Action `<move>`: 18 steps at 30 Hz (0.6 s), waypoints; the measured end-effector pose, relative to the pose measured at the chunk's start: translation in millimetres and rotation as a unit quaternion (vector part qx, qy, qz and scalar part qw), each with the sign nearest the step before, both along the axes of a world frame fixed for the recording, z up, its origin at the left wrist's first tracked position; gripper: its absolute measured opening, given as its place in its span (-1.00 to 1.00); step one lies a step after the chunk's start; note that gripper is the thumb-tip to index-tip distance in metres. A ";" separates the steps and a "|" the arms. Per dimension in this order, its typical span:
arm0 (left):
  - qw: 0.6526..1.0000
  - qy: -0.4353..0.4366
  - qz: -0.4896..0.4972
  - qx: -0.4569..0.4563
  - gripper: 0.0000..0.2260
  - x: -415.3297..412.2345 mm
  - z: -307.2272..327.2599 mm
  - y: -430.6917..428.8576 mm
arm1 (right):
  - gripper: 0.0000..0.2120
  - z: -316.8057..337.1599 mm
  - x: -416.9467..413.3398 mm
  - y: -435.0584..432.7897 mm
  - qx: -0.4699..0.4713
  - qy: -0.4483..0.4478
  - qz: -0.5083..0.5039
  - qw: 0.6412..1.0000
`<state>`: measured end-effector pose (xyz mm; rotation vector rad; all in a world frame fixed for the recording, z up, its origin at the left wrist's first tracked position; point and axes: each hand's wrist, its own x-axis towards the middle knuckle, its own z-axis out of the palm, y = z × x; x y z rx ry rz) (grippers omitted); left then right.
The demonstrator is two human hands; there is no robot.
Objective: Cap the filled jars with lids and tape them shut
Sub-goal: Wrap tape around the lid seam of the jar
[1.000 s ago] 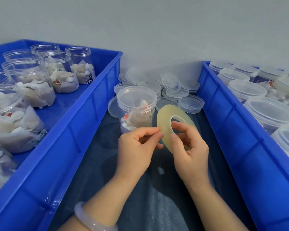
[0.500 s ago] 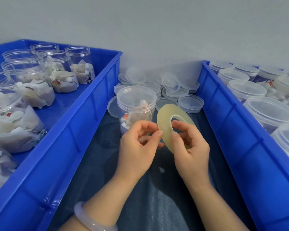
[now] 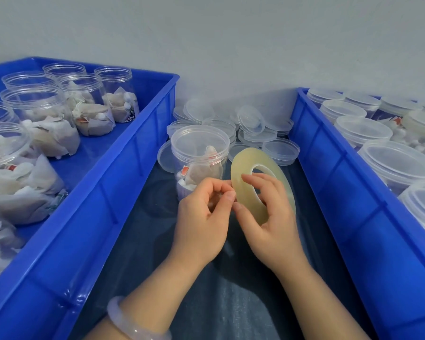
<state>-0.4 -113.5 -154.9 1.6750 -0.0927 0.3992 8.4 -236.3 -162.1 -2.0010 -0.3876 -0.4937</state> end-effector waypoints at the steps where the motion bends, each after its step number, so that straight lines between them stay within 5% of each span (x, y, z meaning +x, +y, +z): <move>1: 1.000 -0.006 -0.016 0.002 -0.94 -1.0 0.4 -0.2 | -0.64 0.5 1.3 -1.7 -0.011 -0.004 -0.003 1.000; 6: 0.999 -0.037 -0.030 0.021 -0.93 -3.8 3.8 -4.8 | -0.69 -0.5 4.4 -5.4 -0.062 -0.071 -0.038 0.995; 11: 0.967 -0.172 0.057 0.177 -0.94 -2.0 5.0 -3.9 | -0.82 2.1 3.8 -2.3 -0.070 -0.128 -0.051 0.988; 18: 0.926 -0.273 0.148 0.216 -0.87 0.4 11.5 6.7 | -0.89 22.1 10.3 -0.2 -0.106 -0.085 -0.071 0.988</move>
